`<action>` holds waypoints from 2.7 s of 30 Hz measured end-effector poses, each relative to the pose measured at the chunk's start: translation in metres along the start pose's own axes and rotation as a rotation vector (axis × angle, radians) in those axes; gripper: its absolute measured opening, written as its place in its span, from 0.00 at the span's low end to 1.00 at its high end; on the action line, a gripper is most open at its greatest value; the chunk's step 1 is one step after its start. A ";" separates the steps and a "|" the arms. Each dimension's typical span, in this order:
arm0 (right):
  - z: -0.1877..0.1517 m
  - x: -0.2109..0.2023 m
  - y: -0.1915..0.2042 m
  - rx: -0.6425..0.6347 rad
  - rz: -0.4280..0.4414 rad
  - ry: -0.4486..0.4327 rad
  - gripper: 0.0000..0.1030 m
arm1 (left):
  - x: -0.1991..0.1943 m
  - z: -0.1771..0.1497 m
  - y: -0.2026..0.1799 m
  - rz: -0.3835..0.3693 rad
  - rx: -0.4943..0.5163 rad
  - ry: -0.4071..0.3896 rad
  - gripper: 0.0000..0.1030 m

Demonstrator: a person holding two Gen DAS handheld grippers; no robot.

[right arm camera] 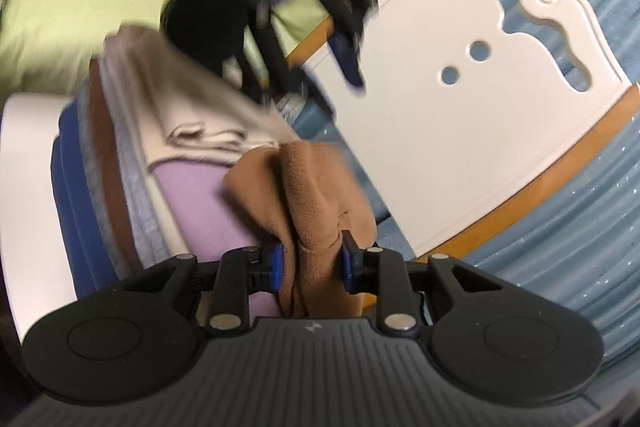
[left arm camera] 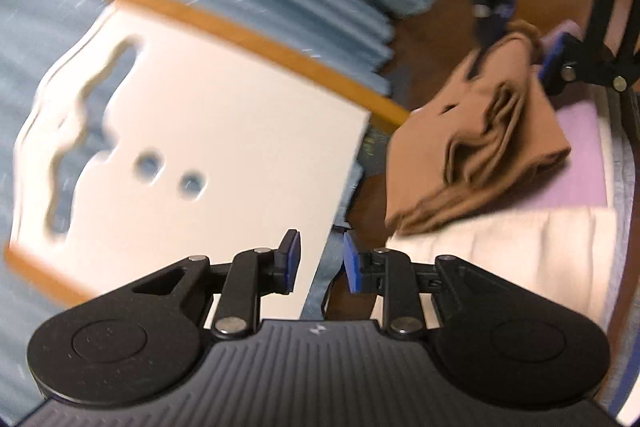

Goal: Fold clothes

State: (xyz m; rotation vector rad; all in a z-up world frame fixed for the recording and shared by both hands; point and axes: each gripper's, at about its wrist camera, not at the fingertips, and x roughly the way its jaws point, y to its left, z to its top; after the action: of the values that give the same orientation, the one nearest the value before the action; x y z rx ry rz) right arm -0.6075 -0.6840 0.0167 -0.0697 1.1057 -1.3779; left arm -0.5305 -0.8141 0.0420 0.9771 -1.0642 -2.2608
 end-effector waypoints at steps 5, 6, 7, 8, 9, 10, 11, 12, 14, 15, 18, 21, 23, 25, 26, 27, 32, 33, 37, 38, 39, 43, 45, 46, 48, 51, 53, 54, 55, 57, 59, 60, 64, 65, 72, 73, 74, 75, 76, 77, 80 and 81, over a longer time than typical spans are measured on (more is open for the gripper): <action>0.009 -0.016 0.021 -0.153 -0.071 0.043 0.22 | -0.024 -0.022 0.003 0.010 -0.185 -0.014 0.32; 0.011 -0.018 0.028 -0.196 -0.089 0.054 0.22 | -0.024 -0.020 0.005 0.006 -0.212 -0.017 0.32; 0.014 -0.019 0.036 -0.233 -0.096 0.070 0.23 | -0.016 -0.010 0.008 -0.002 -0.222 -0.022 0.32; 0.017 -0.020 0.047 -0.278 -0.097 0.094 0.24 | -0.014 -0.010 0.005 -0.014 -0.232 -0.027 0.32; 0.020 -0.020 0.055 -0.308 -0.092 0.111 0.24 | -0.012 -0.010 0.003 -0.023 -0.241 -0.031 0.32; 0.020 -0.022 0.060 -0.320 -0.089 0.116 0.24 | -0.011 -0.008 0.001 -0.021 -0.240 -0.033 0.32; 0.020 -0.023 0.062 -0.323 -0.094 0.117 0.25 | -0.011 -0.007 -0.001 -0.020 -0.242 -0.036 0.32; 0.019 -0.024 0.062 -0.319 -0.099 0.120 0.25 | -0.015 -0.008 -0.003 -0.022 -0.255 -0.042 0.32; 0.016 -0.033 0.062 -0.319 -0.115 0.114 0.28 | -0.022 -0.008 -0.006 -0.017 -0.282 -0.055 0.32; 0.013 -0.039 0.063 -0.327 -0.128 0.108 0.28 | -0.027 -0.010 -0.007 -0.014 -0.297 -0.062 0.32; 0.006 -0.054 0.069 -0.344 -0.151 0.079 0.29 | -0.035 -0.011 -0.011 -0.021 -0.313 -0.074 0.32; -0.001 -0.071 0.078 -0.330 -0.132 0.039 0.22 | -0.038 -0.011 -0.013 -0.024 -0.328 -0.078 0.32; -0.002 -0.067 0.079 -0.310 -0.113 0.030 0.17 | -0.043 -0.011 -0.010 -0.036 -0.385 -0.089 0.32; -0.003 -0.061 0.080 -0.297 -0.099 0.026 0.17 | -0.048 -0.009 -0.006 -0.058 -0.447 -0.112 0.32; -0.004 -0.059 0.082 -0.293 -0.094 0.025 0.17 | -0.051 -0.006 -0.003 -0.084 -0.497 -0.136 0.32; -0.006 -0.058 0.083 -0.284 -0.088 0.023 0.17 | -0.053 -0.002 -0.002 -0.111 -0.531 -0.157 0.32; -0.014 -0.048 0.085 -0.244 -0.083 -0.005 0.17 | -0.030 0.014 -0.023 -0.230 -0.527 -0.138 0.36; -0.017 -0.049 0.086 -0.237 -0.084 -0.013 0.18 | -0.024 0.016 -0.031 -0.246 -0.503 -0.117 0.35; -0.025 -0.069 0.074 -0.163 -0.050 -0.052 0.18 | -0.024 0.013 -0.038 -0.245 -0.520 -0.113 0.34; -0.027 -0.077 0.067 -0.110 -0.043 -0.076 0.18 | -0.025 0.012 -0.039 -0.241 -0.513 -0.110 0.33; -0.029 -0.084 0.058 -0.049 -0.039 -0.100 0.18 | -0.025 0.012 -0.040 -0.237 -0.507 -0.108 0.33; -0.049 -0.094 0.009 0.308 -0.023 -0.211 0.18 | -0.027 0.013 -0.044 -0.230 -0.487 -0.110 0.29; -0.060 -0.085 -0.006 0.425 0.005 -0.254 0.19 | -0.031 0.016 -0.049 -0.225 -0.471 -0.109 0.27; -0.065 -0.080 -0.011 0.463 0.032 -0.268 0.19 | -0.031 0.017 -0.050 -0.221 -0.467 -0.108 0.27; -0.081 -0.061 -0.018 0.581 0.133 -0.274 0.19 | -0.032 0.016 -0.052 -0.220 -0.467 -0.105 0.27; -0.090 -0.038 -0.024 0.653 0.181 -0.237 0.19 | -0.032 0.017 -0.057 -0.229 -0.449 -0.101 0.27; -0.096 -0.036 -0.020 0.674 0.190 -0.226 0.20 | -0.032 0.020 -0.063 -0.228 -0.422 -0.097 0.27; -0.098 -0.036 -0.017 0.680 0.189 -0.223 0.20 | -0.032 0.022 -0.065 -0.223 -0.405 -0.094 0.27; -0.099 -0.034 -0.017 0.687 0.189 -0.222 0.20 | -0.032 0.023 -0.068 -0.215 -0.390 -0.091 0.27; -0.100 -0.030 -0.018 0.710 0.185 -0.225 0.20 | -0.032 0.026 -0.070 -0.206 -0.389 -0.081 0.27; -0.096 -0.025 -0.020 0.699 0.181 -0.220 0.20 | -0.035 0.027 -0.065 -0.220 -0.428 -0.069 0.27; -0.094 -0.025 -0.021 0.695 0.182 -0.217 0.20 | -0.037 0.027 -0.061 -0.227 -0.453 -0.070 0.28; -0.093 -0.022 -0.024 0.706 0.182 -0.215 0.21 | -0.040 0.032 -0.044 -0.216 -0.543 -0.093 0.33; -0.093 -0.023 -0.022 0.707 0.175 -0.217 0.21 | -0.037 0.033 -0.042 -0.213 -0.552 -0.091 0.33; -0.094 -0.025 -0.013 0.702 0.135 -0.224 0.22 | 0.006 0.040 -0.047 -0.168 -0.579 0.026 0.33; -0.095 -0.024 -0.012 0.703 0.135 -0.226 0.22 | 0.008 0.037 -0.049 -0.169 -0.573 0.034 0.33; -0.096 -0.024 -0.012 0.703 0.135 -0.226 0.22 | 0.010 0.035 -0.053 -0.169 -0.566 0.043 0.33; -0.097 -0.023 -0.012 0.703 0.135 -0.226 0.22 | 0.011 0.032 -0.055 -0.167 -0.567 0.045 0.33; -0.097 -0.022 -0.011 0.702 0.134 -0.227 0.22 | 0.012 0.031 -0.055 -0.168 -0.569 0.049 0.33; -0.097 -0.022 -0.011 0.702 0.132 -0.228 0.22 | 0.011 0.030 -0.055 -0.171 -0.573 0.058 0.33; -0.097 -0.021 -0.012 0.705 0.133 -0.227 0.22 | 0.010 0.034 -0.051 -0.172 -0.570 0.077 0.33; -0.095 -0.022 -0.014 0.706 0.138 -0.222 0.22 | 0.006 0.036 -0.049 -0.165 -0.572 0.078 0.34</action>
State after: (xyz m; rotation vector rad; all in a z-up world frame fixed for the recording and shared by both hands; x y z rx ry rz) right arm -0.6757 -0.6187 -0.0122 0.3522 0.3918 -1.5217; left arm -0.5661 -0.7714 0.0165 0.9120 -0.2708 -2.4247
